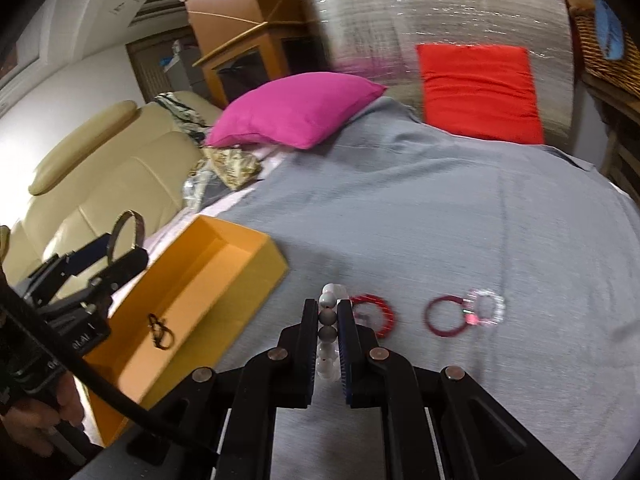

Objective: Organize jewelry
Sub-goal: 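Carry the white bracelet and silver bangle into the orange box and release both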

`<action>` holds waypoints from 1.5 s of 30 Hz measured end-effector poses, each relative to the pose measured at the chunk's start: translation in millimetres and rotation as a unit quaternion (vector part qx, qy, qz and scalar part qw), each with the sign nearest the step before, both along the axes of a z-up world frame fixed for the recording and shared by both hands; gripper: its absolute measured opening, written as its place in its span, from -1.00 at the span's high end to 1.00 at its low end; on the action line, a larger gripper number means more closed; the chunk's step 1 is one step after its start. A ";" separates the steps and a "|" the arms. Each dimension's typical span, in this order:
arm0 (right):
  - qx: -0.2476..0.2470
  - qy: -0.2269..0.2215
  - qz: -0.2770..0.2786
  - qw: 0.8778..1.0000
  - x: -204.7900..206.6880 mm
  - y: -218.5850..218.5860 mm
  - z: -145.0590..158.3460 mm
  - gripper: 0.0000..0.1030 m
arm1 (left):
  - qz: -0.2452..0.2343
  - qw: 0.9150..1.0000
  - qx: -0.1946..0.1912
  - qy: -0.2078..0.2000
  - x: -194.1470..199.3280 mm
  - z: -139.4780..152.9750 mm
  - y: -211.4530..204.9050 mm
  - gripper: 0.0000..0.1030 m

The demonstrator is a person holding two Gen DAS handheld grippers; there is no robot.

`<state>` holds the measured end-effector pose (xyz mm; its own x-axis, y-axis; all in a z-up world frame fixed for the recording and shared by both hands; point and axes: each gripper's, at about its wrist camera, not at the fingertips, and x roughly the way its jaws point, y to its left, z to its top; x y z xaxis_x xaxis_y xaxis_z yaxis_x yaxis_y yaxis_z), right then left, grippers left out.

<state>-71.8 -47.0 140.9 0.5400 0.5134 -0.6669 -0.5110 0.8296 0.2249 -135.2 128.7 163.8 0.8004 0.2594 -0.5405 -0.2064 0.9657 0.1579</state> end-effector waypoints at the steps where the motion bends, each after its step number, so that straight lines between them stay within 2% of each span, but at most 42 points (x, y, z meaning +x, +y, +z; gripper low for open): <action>1: -0.001 -0.002 0.006 1.000 -1.1 8.8 2.4 0.80 | 0.004 1.000 -0.002 -0.001 -1.5 -0.1 4.0 -0.22; 11: 0.002 -0.027 0.047 0.999 -3.2 81.0 30.4 0.80 | 0.039 0.999 -0.020 -0.002 -13.8 -5.6 45.2 -0.22; 16: 0.008 -0.014 0.056 0.998 7.6 109.5 30.2 0.80 | 0.051 0.998 -0.032 0.009 -12.5 -15.2 64.6 -0.22; 19: 0.008 0.002 0.062 0.998 18.3 126.9 24.6 0.80 | 0.057 0.996 -0.059 0.036 -1.7 -31.5 86.0 -0.22; 23: -0.013 0.014 0.064 0.998 33.2 155.7 9.9 0.80 | 0.067 0.988 -0.124 0.070 15.5 -55.9 117.8 -0.22; 24: -0.018 0.017 0.063 0.998 37.3 163.0 4.9 0.80 | 0.070 0.986 -0.129 0.077 19.7 -61.3 122.3 -0.22; 28: -0.031 0.047 0.065 0.996 52.9 187.5 -18.3 0.80 | 0.085 0.982 -0.125 0.115 39.3 -83.8 130.1 -0.22; 31: -0.044 0.067 0.064 0.995 61.2 199.8 -36.1 0.80 | 0.102 0.974 -0.141 0.142 50.8 -103.0 139.2 -0.22; 36: -0.055 0.088 0.055 0.993 71.4 206.7 -52.5 0.78 | 0.120 0.969 -0.122 0.179 60.8 -120.3 141.1 -0.23; 40: -0.042 0.093 0.040 0.994 77.2 194.2 -45.8 0.66 | 0.119 0.970 -0.105 0.183 61.4 -118.8 134.8 -0.23; 45: -0.030 0.059 0.027 0.997 71.3 157.3 -18.5 0.66 | 0.122 0.977 -0.084 0.156 59.0 -104.5 127.5 -0.26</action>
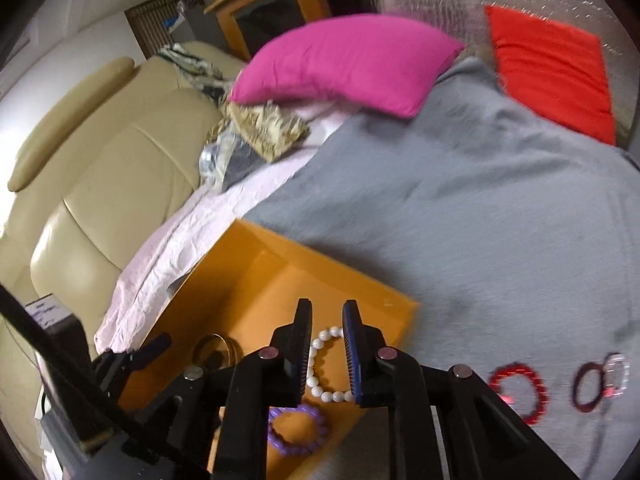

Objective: Organize jewelry
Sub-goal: 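Carry the white bracelet and silver bangle into the orange box and release both, then move both open tools back over the remaining bracelets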

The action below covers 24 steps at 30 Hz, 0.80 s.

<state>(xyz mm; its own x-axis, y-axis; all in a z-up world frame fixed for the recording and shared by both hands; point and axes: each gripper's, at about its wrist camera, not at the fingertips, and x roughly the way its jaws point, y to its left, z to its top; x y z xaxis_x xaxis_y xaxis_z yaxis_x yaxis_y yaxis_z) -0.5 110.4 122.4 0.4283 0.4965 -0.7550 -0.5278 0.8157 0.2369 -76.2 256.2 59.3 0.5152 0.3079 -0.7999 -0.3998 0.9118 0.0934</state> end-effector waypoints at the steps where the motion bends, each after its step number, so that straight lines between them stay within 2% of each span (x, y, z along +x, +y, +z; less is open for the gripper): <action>1: 0.000 -0.007 -0.004 1.000 -1.2 -10.1 5.1 0.66 | 0.000 1.000 0.002 -0.007 -1.0 4.2 -3.2 -0.26; 6: -0.017 -0.028 -0.032 0.999 -8.0 -77.2 24.8 0.66 | -0.016 0.998 0.021 -0.051 -5.1 32.2 -31.1 -0.26; 8: -0.026 -0.031 -0.050 0.998 -9.6 -109.8 29.9 0.57 | -0.026 0.996 0.040 -0.076 -10.6 46.8 -49.4 -0.30; 10: -0.031 -0.026 -0.078 0.996 -10.7 -151.8 32.5 0.48 | -0.036 0.993 0.051 -0.098 -13.4 57.3 -63.3 -0.46; 14: -0.021 -0.003 -0.125 0.992 -14.5 -223.5 31.1 0.46 | -0.081 0.985 0.063 -0.140 -13.2 72.8 -104.1 -0.50; 19: -0.004 0.035 -0.161 0.986 -22.2 -281.1 8.6 0.46 | -0.145 0.976 0.084 -0.135 -6.1 67.6 -161.1 -0.51; 24: 0.033 0.066 -0.176 0.982 -18.0 -308.5 -15.8 0.46 | -0.208 0.968 0.086 -0.109 2.8 54.3 -205.5 -0.51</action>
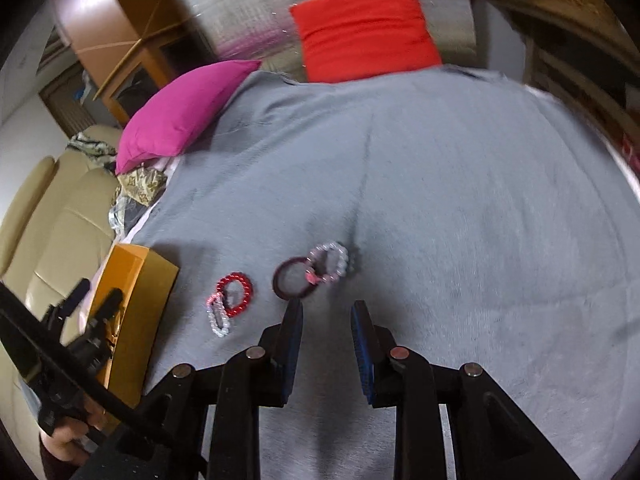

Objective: Organize jewelry
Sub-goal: 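Move both open tools back over the remaining bracelets, then grasp the pink crystal bracelet with the right tool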

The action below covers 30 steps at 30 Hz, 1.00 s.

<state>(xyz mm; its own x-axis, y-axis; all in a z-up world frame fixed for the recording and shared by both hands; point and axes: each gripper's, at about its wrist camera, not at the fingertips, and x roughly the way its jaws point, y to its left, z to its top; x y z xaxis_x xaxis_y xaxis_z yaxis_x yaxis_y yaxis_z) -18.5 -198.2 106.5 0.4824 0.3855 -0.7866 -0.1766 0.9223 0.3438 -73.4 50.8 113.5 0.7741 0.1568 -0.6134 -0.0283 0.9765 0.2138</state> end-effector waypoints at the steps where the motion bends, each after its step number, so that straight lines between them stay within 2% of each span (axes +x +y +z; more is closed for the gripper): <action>1: 0.009 0.003 -0.002 1.000 2.4 -1.3 -4.2 0.46 | -0.018 1.000 -0.004 0.006 1.1 -2.8 -7.9 -0.51; 6: 0.043 0.025 -0.004 0.999 19.7 -4.6 -29.3 0.46 | -0.047 0.998 0.013 0.048 7.5 -21.1 -28.4 -0.51; 12: 0.054 0.043 -0.003 0.998 46.6 6.4 -45.1 0.46 | -0.047 0.992 -0.045 0.106 18.1 -41.1 -22.0 -0.51; 21: 0.059 0.053 -0.021 0.997 70.7 10.8 -54.1 0.46 | -0.046 0.990 -0.049 0.120 23.2 -54.4 -23.6 -0.51; 24: 0.065 0.049 -0.023 0.996 65.8 8.2 -51.3 0.46 | -0.038 0.990 -0.054 0.128 30.0 -58.4 -25.1 -0.51; 27: 0.060 0.042 -0.019 0.997 58.7 6.1 -49.6 0.46 | -0.040 0.989 -0.075 0.121 37.0 -53.8 -29.2 -0.51; 30: 0.057 0.044 -0.023 0.997 54.6 1.8 -52.5 0.46 | -0.040 0.990 -0.079 0.112 42.2 -49.8 -34.7 -0.51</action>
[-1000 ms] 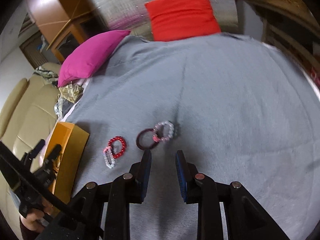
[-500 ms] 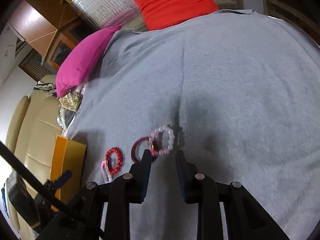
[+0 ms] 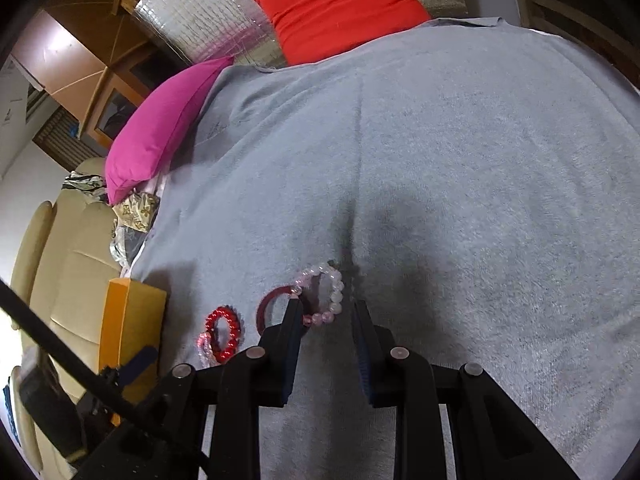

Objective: Organize jewelry
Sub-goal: 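Grasp the pink crystal bracelet with the right tool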

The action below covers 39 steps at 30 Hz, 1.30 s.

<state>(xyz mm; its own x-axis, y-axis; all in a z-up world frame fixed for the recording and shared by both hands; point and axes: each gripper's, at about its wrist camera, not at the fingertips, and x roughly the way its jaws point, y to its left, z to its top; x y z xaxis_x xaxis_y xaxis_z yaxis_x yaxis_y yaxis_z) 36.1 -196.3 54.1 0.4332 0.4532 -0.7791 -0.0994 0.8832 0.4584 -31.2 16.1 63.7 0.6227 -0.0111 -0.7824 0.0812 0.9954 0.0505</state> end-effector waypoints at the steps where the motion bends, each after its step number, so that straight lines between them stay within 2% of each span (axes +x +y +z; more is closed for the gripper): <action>1: 0.001 0.002 -0.002 1.000 -0.8 -1.9 -1.1 0.46 | 0.002 1.000 -0.001 -0.001 2.3 0.5 -1.2 -0.51; 5: -0.001 -0.001 -0.003 1.000 -0.5 -6.7 -2.2 0.46 | 0.005 1.000 -0.014 0.008 4.8 -1.9 -3.2 -0.51; 10: 0.002 0.002 0.000 1.000 7.1 -3.2 -4.5 0.46 | -0.008 1.000 -0.003 0.011 -0.9 -3.3 -1.6 -0.51; 16: -0.021 0.003 -0.006 1.000 19.7 9.9 -12.4 0.46 | -0.010 0.999 -0.012 0.032 -6.4 -12.5 9.9 -0.51; 21: -0.044 0.001 -0.012 0.999 28.8 19.4 -22.6 0.46 | -0.010 0.998 -0.038 0.041 -6.0 -13.8 16.4 -0.51; 22: -0.053 -0.007 -0.012 0.998 29.3 22.1 -22.4 0.49 | -0.011 0.998 -0.044 0.042 -5.8 -15.0 17.8 -0.51; 23: -0.064 -0.014 -0.013 0.998 28.9 24.5 -21.4 0.64 | -0.011 0.998 -0.046 0.042 -5.5 -15.6 18.2 -0.51; 25: -0.083 -0.018 -0.009 0.996 27.7 28.3 -20.0 0.80 | -0.013 0.997 -0.053 0.045 -3.9 -17.0 18.7 -0.50; 29: -0.074 -0.022 -0.014 0.997 22.3 21.7 -13.7 0.83 | -0.004 0.995 -0.082 0.051 1.7 -19.4 21.9 -0.50; 31: -0.063 -0.027 -0.018 0.997 18.2 13.2 -6.4 0.83 | -0.006 0.994 -0.097 0.052 3.8 -19.5 20.0 -0.44; 36: -0.049 -0.027 -0.013 0.998 3.0 -7.7 2.4 0.83 | -0.014 0.992 -0.104 0.064 9.3 -25.0 12.8 -0.11; 39: -0.030 -0.013 -0.005 0.999 0.7 -18.4 -0.8 0.82 | -0.012 0.992 -0.106 0.074 10.0 -30.3 10.0 -0.04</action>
